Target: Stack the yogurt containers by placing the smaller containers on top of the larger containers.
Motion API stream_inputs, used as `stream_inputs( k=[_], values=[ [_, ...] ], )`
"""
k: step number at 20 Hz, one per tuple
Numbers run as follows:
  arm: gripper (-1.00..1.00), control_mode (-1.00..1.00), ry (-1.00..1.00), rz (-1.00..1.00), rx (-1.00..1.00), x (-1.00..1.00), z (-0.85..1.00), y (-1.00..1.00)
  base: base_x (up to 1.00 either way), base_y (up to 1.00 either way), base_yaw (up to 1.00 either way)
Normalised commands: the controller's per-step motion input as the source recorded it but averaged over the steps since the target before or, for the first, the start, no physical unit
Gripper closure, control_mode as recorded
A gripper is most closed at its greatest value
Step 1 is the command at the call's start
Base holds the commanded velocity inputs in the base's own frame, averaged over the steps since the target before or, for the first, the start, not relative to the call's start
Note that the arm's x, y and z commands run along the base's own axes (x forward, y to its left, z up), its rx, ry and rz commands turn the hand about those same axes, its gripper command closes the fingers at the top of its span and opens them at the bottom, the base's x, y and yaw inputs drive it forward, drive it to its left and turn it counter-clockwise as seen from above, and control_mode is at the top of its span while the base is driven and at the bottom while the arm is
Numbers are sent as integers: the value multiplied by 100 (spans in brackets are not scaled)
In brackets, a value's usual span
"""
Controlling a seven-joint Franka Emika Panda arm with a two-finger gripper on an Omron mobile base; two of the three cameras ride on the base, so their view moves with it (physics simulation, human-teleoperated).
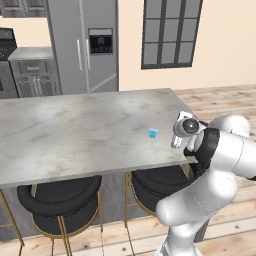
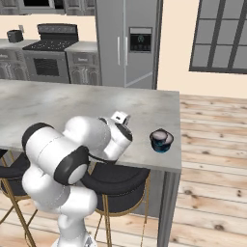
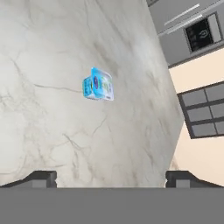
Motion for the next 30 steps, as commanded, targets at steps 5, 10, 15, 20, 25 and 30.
stream_inputs(
  k=[5,10,15,20,25,30],
  values=[
    [-100,-100,5,0,-6,0,100,24,0,0,0],
    [-100,-100,21,-1,1,0,89,12,0,0,0],
    [-100,-100,34,-2,11,0,70,4,0,0,0],
    [-100,-100,34,-3,11,0,65,0,0,0,0],
    [-100,-100,35,-7,4,0,39,7,0,0,0],
    [-100,-100,17,-16,5,1,-29,11,0,0,0]
  ],
)
